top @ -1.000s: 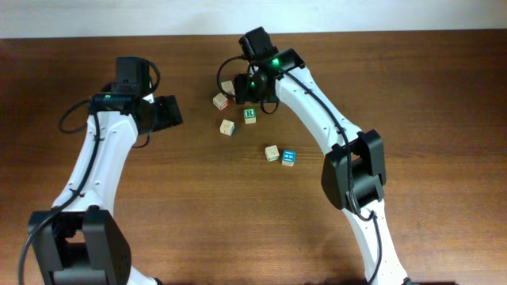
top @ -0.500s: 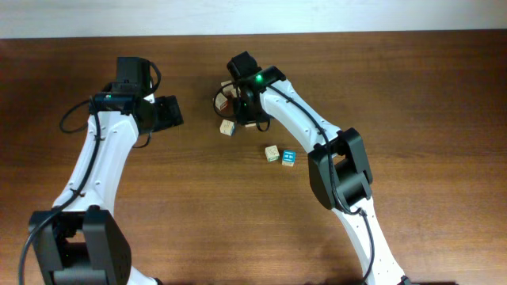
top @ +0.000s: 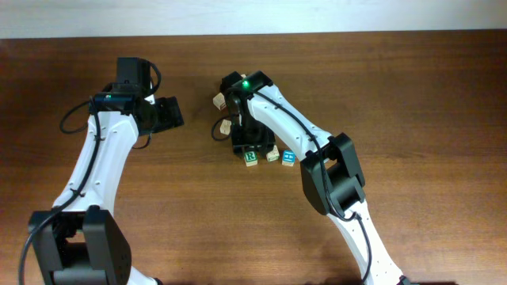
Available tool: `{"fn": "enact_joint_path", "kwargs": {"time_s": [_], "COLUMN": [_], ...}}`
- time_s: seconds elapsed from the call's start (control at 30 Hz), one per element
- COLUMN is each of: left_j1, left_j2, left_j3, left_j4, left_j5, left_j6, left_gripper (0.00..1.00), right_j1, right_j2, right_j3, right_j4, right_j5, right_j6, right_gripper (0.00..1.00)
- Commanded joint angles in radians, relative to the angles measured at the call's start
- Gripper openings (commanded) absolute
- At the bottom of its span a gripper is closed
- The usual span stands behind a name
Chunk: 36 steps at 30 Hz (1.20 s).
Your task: Rotate 4 blocks
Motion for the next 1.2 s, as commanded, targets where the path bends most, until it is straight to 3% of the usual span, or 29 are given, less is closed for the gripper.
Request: {"fn": "enact_joint_path", "kwargs": {"time_s": [0.0, 0.13, 0.2, 0.27, 0.6, 0.67, 0.73, 0.77, 0.8, 1.03, 1.17], "left_j1": [0.002, 0.100, 0.123, 0.123, 0.123, 0.123, 0.123, 0.123, 0.123, 0.122, 0.120], "left_j2": [0.000, 0.000, 0.000, 0.000, 0.000, 0.000, 0.000, 0.000, 0.000, 0.000, 0.000], "left_j3": [0.014, 0.014, 0.014, 0.014, 0.014, 0.014, 0.014, 0.014, 0.014, 0.014, 0.014], "left_j4": [0.000, 0.005, -0.002, -0.002, -0.009, -0.010, -0.010, -0.010, -0.010, -0.009, -0.009], "left_j5": [0.000, 0.001, 0.003, 0.003, 0.008, 0.008, 0.008, 0.008, 0.008, 0.027, 0.027], "left_j6": [-0.006, -0.006, -0.006, -0.006, -0.006, -0.006, -0.006, -0.006, -0.006, -0.006, -0.006], "left_gripper": [0.94, 0.95, 0.94, 0.94, 0.93, 0.93, 0.94, 0.93, 0.94, 0.94, 0.93], "right_j1": [-0.016, 0.001, 0.026, 0.038, 0.060, 0.060, 0.060, 0.060, 0.060, 0.060, 0.060], "right_j2": [-0.002, 0.004, 0.004, 0.004, 0.004, 0.005, 0.004, 0.004, 0.004, 0.004, 0.004], "right_j3": [0.135, 0.116, 0.072, 0.049, -0.042, -0.047, -0.047, -0.046, -0.046, -0.046, -0.045], "right_j4": [0.040, 0.328, 0.384, 0.415, 0.450, 0.459, 0.446, 0.373, 0.327, 0.095, 0.073], "right_j5": [0.016, 0.067, 0.166, 0.177, 0.213, 0.213, 0.184, 0.029, -0.005, -0.051, -0.051], "right_j6": [0.005, 0.087, 0.214, 0.233, 0.254, 0.254, 0.250, 0.224, 0.224, 0.167, 0.138], "right_gripper": [0.60, 0.64, 0.64, 0.64, 0.31, 0.30, 0.29, 0.29, 0.29, 0.31, 0.47]}}
